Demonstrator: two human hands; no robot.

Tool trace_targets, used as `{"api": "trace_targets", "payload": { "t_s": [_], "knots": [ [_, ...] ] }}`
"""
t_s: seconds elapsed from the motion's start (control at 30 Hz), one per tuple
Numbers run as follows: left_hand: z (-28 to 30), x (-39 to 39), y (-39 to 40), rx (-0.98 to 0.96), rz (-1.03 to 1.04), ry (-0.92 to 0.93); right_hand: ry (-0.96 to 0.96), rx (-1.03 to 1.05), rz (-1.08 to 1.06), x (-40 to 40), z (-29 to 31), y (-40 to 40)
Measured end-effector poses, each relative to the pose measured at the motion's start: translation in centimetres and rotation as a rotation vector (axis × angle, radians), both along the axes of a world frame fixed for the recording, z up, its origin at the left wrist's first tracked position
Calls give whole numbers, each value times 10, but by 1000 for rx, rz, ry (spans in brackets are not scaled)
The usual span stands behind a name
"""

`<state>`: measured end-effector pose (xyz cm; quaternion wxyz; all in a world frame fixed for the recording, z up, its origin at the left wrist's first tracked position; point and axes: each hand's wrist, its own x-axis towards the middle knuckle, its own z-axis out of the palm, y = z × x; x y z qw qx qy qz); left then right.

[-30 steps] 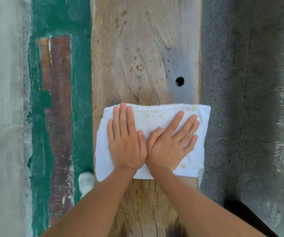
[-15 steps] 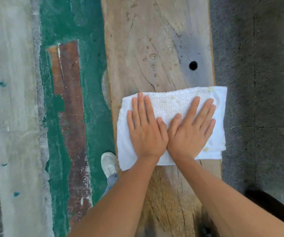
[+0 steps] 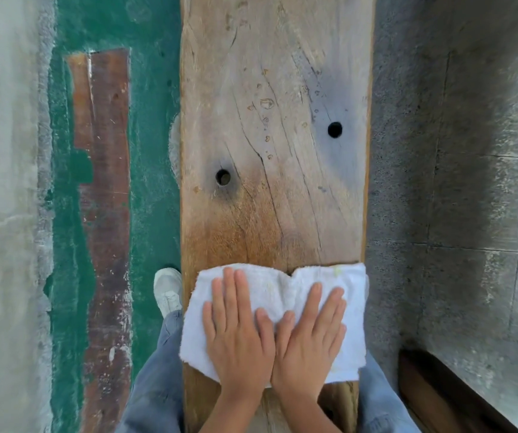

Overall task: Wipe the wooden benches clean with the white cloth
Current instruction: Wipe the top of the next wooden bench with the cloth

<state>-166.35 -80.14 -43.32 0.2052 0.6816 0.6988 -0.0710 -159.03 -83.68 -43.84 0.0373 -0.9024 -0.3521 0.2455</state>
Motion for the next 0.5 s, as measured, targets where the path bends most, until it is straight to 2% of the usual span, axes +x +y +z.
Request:
{"api": "trace_targets", "payload": {
  "t_s": [0.1, 0.17, 0.23, 0.37, 0.43, 0.5],
  "knots": [
    [1, -1, 17, 4, -24, -14, 88, -39, -75, 0, 9, 21],
    [0, -1, 56, 43, -93, -20, 119, -45, -139, 6, 9, 61],
    [-3, 9, 125, 105, -143, -46, 108, 5, -132, 21, 2, 133],
    [-14, 61, 309, 142, -85, -112, 76, 186, -83, 77, -16, 315],
    [-15, 80, 386, 89, -80, -137, 49, 179, -137, 97, -18, 390],
    [-15, 85, 425, 58, -165, -141, 2, 135, -172, 100, -16, 419]
  ]
}}
